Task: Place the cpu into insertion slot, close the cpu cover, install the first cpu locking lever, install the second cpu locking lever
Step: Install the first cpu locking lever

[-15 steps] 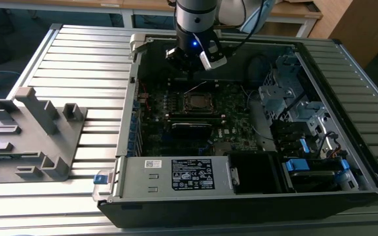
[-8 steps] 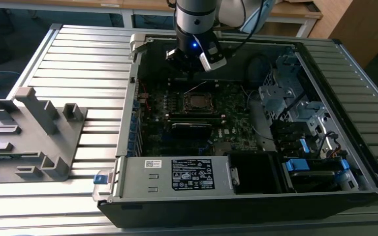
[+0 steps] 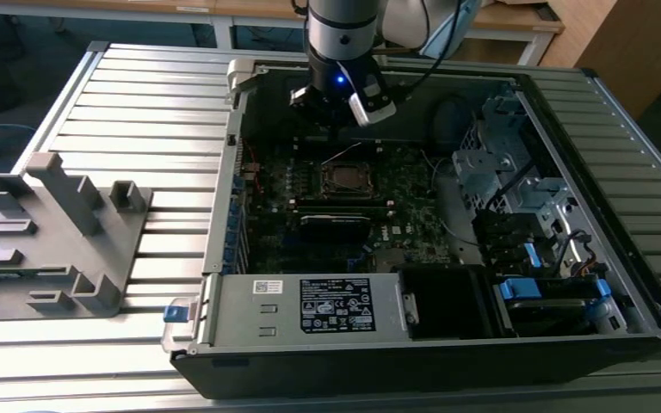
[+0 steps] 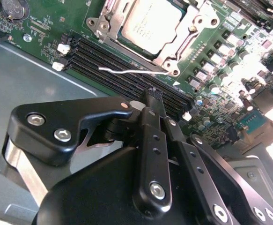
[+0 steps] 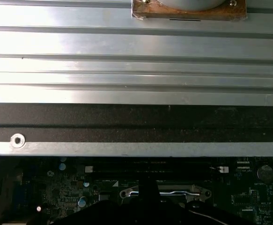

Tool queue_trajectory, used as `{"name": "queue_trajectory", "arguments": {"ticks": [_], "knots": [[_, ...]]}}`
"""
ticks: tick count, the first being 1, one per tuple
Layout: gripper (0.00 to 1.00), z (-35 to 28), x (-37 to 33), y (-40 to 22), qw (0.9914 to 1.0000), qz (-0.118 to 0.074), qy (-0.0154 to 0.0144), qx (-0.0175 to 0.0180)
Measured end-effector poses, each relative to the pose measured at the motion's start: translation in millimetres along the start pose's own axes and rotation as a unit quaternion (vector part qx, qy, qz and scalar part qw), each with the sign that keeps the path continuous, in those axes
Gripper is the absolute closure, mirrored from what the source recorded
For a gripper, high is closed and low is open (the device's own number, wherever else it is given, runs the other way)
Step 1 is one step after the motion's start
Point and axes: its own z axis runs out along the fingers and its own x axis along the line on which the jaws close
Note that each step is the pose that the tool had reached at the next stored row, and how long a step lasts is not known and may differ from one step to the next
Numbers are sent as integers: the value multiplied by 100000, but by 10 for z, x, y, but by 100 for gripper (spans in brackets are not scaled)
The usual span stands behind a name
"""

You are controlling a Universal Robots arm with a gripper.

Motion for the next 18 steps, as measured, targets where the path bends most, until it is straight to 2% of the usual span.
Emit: {"name": "queue_trajectory", "arguments": {"ticks": [4,8,9,12,18], "knots": [[89,21,-14,-3,100000,-6,7,83],[89,32,-80,-5,100000,7,12,172],[89,37,-139,-5,100000,6,12,198],[89,39,-175,-5,100000,6,11,202],[89,41,-192,-5,100000,6,12,201]]}}
